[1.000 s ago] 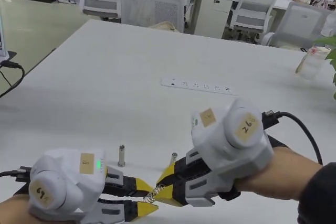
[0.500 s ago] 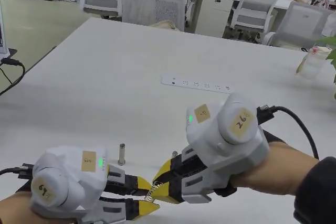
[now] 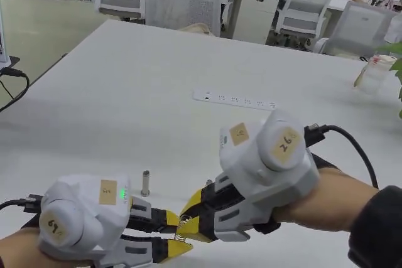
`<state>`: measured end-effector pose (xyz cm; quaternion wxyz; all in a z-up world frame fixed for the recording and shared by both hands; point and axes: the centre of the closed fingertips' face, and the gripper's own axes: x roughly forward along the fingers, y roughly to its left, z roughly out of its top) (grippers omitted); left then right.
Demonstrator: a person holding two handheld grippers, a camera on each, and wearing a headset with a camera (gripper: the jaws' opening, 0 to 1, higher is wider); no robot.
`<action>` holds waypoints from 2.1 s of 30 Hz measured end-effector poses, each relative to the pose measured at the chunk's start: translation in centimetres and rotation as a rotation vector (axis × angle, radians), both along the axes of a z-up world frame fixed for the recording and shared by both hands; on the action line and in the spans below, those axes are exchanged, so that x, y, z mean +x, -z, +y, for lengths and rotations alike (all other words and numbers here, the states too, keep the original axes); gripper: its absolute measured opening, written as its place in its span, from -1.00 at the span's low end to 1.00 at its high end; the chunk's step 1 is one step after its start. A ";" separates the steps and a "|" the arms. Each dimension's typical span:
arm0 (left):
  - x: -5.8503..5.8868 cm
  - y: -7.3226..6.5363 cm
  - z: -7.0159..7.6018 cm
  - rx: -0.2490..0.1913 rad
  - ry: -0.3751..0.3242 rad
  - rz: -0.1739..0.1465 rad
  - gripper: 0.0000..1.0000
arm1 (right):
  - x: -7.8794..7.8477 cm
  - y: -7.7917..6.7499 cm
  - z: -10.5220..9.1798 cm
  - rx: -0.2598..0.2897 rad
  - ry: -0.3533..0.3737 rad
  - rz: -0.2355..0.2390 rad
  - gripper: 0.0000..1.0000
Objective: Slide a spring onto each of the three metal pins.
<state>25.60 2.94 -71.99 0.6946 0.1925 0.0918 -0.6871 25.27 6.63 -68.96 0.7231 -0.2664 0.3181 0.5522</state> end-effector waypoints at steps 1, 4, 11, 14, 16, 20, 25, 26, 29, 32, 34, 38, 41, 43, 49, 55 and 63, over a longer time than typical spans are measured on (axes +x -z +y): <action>0.0 0.0 0.0 -0.001 0.000 0.001 -0.92 | 0.0 0.0 0.0 0.000 -0.001 -0.001 -0.85; 0.0 0.0 0.0 0.000 0.000 -0.001 -0.92 | 0.0 0.0 0.0 -0.002 -0.002 -0.001 -0.85; 0.0 0.0 0.0 0.001 -0.004 0.002 -0.87 | 0.0 0.0 -0.1 -0.007 -0.004 0.002 -0.85; 0.1 0.0 0.0 0.000 -0.007 0.007 -0.81 | 0.0 0.1 -0.1 -0.012 -0.006 0.001 -0.85; 0.0 0.0 0.0 -0.003 -0.010 0.018 -0.75 | 0.0 0.1 -0.2 -0.015 -0.005 -0.003 -0.85; 0.1 -0.1 0.2 -0.011 -0.020 0.032 -0.70 | 0.2 -0.2 -0.6 -0.014 0.004 -0.005 -0.85; 0.9 -0.9 0.7 -0.050 -0.056 0.057 -0.64 | 0.6 -0.6 -1.5 -0.014 0.024 -0.013 -0.85; 1.0 -1.0 0.8 -0.056 -0.062 0.057 -0.64 | 0.7 -0.6 -1.8 -0.015 0.029 -0.014 -0.85; 1.4 -1.2 1.3 -0.069 -0.084 0.065 -0.59 | 0.9 -0.7 -2.6 -0.019 0.046 -0.017 -0.85; 1.7 -1.5 1.7 -0.084 -0.102 0.070 -0.55 | 1.2 -0.8 -3.4 -0.022 0.065 -0.021 -0.85; 2.0 -1.7 1.9 -0.098 -0.115 0.076 -0.51 | 1.4 -0.9 -4.0 -0.023 0.077 -0.024 -0.85; 2.3 -1.7 2.3 -0.112 -0.142 0.086 -0.45 | 1.7 -1.1 -5.2 -0.024 0.104 -0.031 -0.85; 2.6 -1.7 2.7 -0.121 -0.159 0.091 -0.34 | 2.0 -1.3 -6.1 -0.024 0.127 -0.036 -0.85; 2.8 -1.6 3.0 -0.126 -0.173 0.096 -0.32 | 2.2 -1.4 -6.8 -0.023 0.146 -0.039 -0.85; 3.4 -1.5 4.1 -0.146 -0.221 0.115 -0.19 | 2.5 -1.5 -8.7 -0.019 0.197 -0.044 -0.85; 3.6 -1.1 5.0 -0.154 -0.259 0.134 -0.10 | 2.7 -1.6 -9.8 -0.014 0.231 -0.048 -0.85; 4.0 -0.9 5.7 -0.173 -0.310 0.151 -0.02 | 2.8 -1.5 -11.2 -0.013 0.267 -0.046 -0.85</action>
